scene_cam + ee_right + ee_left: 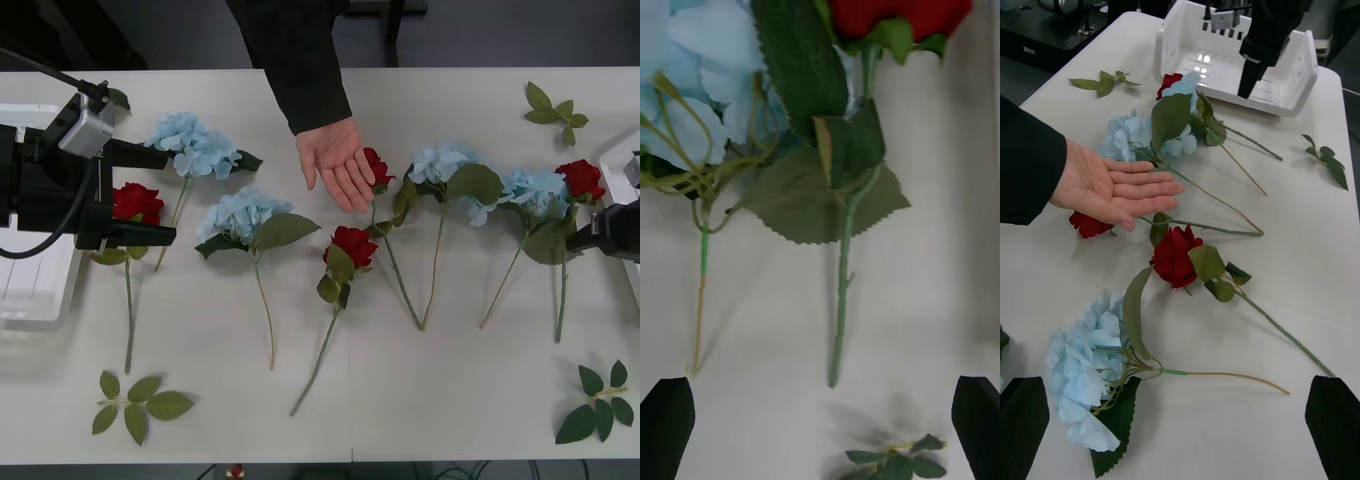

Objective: Place the red flowers into the right box and the blue flowers into the left box. If a person shows an open palm, hand one flower to the person first, then continue sorting.

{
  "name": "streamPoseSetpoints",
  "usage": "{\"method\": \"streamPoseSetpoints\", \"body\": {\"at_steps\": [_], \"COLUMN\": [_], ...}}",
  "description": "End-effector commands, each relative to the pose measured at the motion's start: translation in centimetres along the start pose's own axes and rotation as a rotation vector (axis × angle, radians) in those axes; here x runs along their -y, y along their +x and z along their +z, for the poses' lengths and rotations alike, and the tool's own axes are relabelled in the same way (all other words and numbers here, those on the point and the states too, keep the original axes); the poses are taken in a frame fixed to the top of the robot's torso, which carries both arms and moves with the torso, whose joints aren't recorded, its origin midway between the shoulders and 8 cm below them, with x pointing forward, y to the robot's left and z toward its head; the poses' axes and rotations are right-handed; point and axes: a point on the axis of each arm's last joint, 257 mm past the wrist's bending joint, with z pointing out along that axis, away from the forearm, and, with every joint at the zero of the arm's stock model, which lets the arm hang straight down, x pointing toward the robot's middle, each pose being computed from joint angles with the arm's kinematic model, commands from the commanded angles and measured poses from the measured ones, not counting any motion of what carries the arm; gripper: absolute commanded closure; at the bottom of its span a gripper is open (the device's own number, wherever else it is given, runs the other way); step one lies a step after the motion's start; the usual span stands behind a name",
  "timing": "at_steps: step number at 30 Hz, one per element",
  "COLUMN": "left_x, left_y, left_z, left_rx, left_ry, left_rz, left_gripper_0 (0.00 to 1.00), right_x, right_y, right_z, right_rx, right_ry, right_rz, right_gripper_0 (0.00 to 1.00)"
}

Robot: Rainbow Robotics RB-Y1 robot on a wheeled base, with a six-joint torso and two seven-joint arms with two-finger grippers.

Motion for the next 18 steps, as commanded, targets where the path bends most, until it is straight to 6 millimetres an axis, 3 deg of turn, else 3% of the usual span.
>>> {"method": "streamPoseSetpoints", "body": {"at_steps": [1,10,18], "left_x": [0.3,0.3,0.2], "left_y": [-1.0,-1.0,-0.9], "left_z": [-0.1,-0.1,-0.2], "left_rx": [0.003,0.003,0.002], "left_ry": [-0.001,-0.001,-0.003], "left_rz": [0.019,0.019,0.016], "left_gripper_0": [0.00,0.00,0.00], "right_x": [-1.2,-1.1,0.2], "right_y": [-2.3,-3.6,-4.1], "right_z": [0.6,4.0,6.0], "right_rx": [0.030,0.074,0.095], "right_ry": [-0.042,-0.026,0.014], "right_rz": [0.087,0.078,0.071], "right_gripper_0": [0.00,0.00,0.00]}}
